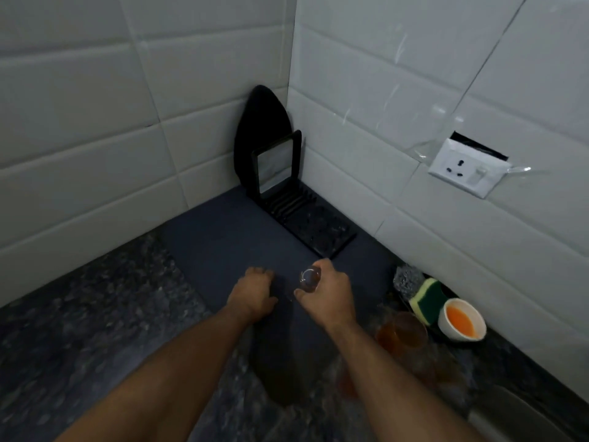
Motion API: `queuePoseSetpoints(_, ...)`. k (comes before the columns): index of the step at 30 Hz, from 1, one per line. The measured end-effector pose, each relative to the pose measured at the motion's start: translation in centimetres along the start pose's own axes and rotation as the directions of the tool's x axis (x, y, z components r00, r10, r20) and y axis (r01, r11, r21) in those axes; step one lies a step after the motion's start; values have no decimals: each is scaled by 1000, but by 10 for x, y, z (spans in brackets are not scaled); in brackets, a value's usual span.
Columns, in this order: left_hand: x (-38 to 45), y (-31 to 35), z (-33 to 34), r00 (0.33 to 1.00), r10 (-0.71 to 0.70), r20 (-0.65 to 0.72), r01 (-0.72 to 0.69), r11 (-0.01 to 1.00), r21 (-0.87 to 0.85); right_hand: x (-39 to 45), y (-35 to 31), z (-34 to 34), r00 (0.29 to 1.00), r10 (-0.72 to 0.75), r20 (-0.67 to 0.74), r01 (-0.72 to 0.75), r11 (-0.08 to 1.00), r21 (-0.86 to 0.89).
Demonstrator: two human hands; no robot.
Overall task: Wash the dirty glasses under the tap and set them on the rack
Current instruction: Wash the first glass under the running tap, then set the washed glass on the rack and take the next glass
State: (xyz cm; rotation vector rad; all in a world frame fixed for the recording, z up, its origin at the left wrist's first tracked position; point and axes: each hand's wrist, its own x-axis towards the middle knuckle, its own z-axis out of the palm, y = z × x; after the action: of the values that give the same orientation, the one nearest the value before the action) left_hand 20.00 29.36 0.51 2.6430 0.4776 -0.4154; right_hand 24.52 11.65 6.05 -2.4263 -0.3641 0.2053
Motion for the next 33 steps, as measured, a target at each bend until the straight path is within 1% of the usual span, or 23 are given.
queuePoseSetpoints(2, 26, 2, -8, 1000, -1, 0, 1, 999, 52, 29, 1, -1, 1000, 8, -26, -8, 1000, 3)
queuePoseSetpoints(9, 125, 3, -28, 997, -69, 31, 65, 991, 119, 141, 4, 4, 996, 0, -94, 6, 998, 63)
queuePoseSetpoints(13, 156, 11, -26, 984, -124, 124, 107, 985, 134, 194, 7, 6, 989, -10, -151, 25, 995, 100)
queuePoseSetpoints(16, 167, 17, -21, 967, -180, 178, 149, 973, 175, 224, 11, 5, 986, -27, -165, 39, 997, 73)
queuePoseSetpoints(19, 175, 22, -20, 950, -222, 221, 183, 966, 185, 247, 16, 4, 981, -48, -187, 57, 997, 44)
queuePoseSetpoints(25, 186, 27, -17, 929, -268, 253, 227, 957, 181, 275, 26, 12, 990, -18, -140, 14, 1000, -27)
queuePoseSetpoints(33, 194, 30, -17, 916, -293, 275, 250, 951, 183, 281, 35, 20, 992, -13, -122, 11, 1000, -13)
